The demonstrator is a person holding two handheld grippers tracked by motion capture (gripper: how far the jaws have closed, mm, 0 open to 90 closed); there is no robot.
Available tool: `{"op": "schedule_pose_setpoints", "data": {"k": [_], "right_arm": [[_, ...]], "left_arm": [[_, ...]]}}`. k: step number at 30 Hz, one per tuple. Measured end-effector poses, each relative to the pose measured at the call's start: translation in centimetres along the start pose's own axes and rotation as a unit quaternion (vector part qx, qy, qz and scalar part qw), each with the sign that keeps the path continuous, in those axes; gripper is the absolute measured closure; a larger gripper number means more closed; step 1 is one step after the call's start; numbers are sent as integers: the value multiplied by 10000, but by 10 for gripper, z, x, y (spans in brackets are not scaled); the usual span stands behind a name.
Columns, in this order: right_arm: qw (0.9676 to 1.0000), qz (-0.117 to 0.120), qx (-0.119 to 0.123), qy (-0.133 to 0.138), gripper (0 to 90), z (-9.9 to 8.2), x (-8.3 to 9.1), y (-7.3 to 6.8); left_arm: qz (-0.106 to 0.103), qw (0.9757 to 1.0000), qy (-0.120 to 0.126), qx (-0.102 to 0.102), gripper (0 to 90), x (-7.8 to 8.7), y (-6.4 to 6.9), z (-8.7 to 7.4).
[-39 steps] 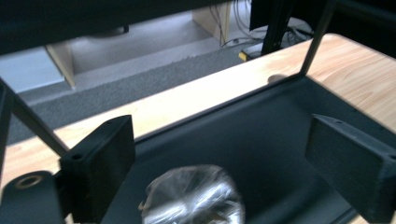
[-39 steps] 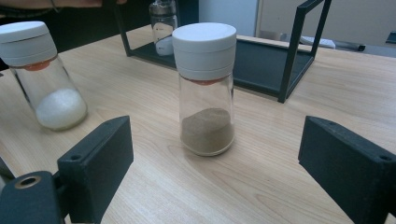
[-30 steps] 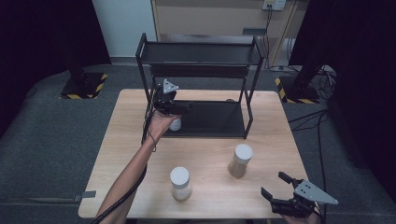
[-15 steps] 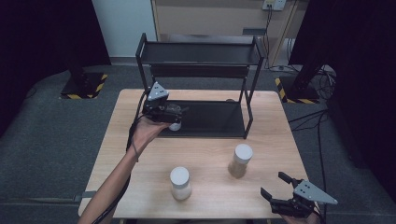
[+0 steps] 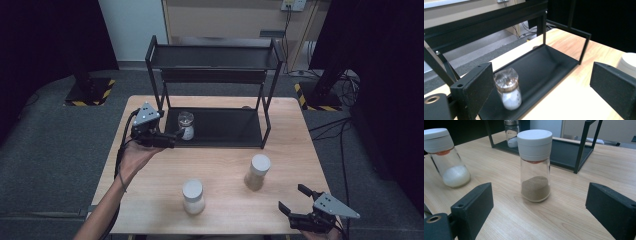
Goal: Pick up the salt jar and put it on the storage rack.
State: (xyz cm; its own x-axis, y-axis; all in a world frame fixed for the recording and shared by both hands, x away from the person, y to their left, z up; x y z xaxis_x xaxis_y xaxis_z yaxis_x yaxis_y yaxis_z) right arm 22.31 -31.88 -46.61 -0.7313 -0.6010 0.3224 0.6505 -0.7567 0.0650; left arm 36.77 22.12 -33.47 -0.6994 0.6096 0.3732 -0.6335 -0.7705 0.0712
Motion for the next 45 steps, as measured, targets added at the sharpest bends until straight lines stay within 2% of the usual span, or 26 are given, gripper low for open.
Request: {"op": "schedule_pose_setpoints", "data": {"k": [4,13,18,22,30,45], "right_arm": [[10000,-1,-1,6,71,0,0,0],[10000,6,12,-17,68,0,-1,0],[10000,1,15,-17,67,0,-1,-1],[10000,3,19,-32,67,0,-2,-1],[10000,3,38,-46,69,0,-2,-1],[10000,0,49,-55,72,1,-2,-1]], "left_arm": [[-21,10000,-20,-79,42,12,3,-11],[-198,9998,51,-44,41,38,7,-37],[-273,9995,183,12,42,55,8,-54],[-279,9995,143,46,42,64,7,-69],[-336,9992,106,177,44,75,2,-106],[-483,9979,331,263,42,89,3,-156]]}}
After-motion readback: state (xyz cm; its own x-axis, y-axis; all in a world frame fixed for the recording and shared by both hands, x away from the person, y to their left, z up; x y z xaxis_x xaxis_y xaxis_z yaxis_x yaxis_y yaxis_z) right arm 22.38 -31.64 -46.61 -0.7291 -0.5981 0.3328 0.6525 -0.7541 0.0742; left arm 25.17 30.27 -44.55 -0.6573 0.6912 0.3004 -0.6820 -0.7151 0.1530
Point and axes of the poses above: each handheld gripper's, and its own axes: x roughly backward along the jaws, z roughly out of its top, y roughly to its right, the point moved 10 cm from there along -x, roughly forward along the jaws, and after that the axes turned 7 degrees about x, right-handed, at the moved point
